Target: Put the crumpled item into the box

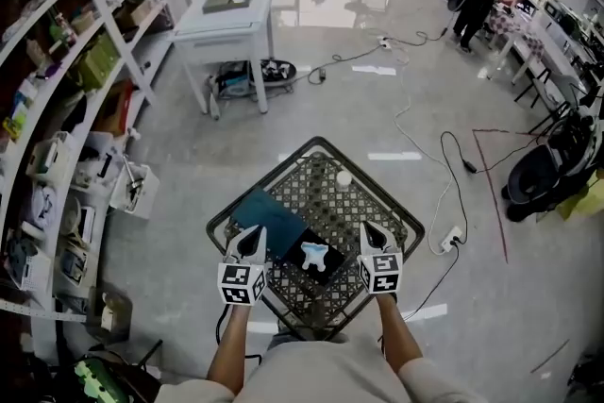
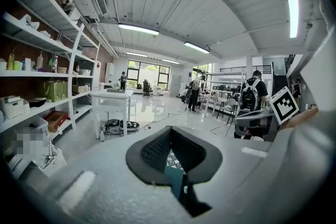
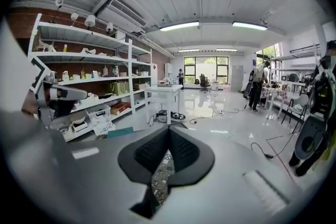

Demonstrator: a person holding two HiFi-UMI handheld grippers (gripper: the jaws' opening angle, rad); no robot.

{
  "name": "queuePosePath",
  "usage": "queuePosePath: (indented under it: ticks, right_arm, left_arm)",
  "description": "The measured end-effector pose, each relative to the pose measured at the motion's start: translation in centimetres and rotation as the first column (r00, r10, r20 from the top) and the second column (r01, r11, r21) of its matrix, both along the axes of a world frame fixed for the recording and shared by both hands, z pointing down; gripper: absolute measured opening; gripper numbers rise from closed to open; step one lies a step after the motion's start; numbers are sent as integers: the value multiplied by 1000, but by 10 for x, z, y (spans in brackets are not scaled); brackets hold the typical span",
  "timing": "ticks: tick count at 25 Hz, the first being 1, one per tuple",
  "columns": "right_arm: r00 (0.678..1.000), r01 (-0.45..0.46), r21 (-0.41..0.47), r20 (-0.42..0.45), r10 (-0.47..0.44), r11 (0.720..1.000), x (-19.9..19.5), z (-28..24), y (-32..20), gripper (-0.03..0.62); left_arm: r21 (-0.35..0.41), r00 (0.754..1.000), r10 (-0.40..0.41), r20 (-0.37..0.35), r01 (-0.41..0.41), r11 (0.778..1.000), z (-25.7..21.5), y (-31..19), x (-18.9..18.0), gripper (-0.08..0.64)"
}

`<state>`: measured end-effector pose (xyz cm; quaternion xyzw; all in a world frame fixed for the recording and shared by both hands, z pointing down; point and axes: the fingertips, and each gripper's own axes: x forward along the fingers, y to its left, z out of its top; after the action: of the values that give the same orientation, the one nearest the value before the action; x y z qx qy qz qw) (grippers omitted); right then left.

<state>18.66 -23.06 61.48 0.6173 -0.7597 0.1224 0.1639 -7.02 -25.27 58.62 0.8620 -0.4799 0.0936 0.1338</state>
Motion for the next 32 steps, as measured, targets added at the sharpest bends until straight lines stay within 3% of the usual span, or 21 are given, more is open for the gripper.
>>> queuePosePath:
  ticks: [15,32]
  right_arm:
    - [999,18,210,-31,-12,978,6,-105,-16,0]
    - [999,34,238,-33,-27,971,-1,-117,-10,0]
  left_arm:
    - [151,1000,7,-3,-6,989,-79,-12,6,6]
    - [196,1000,-5,-14,8,981,-100,-11,3,6]
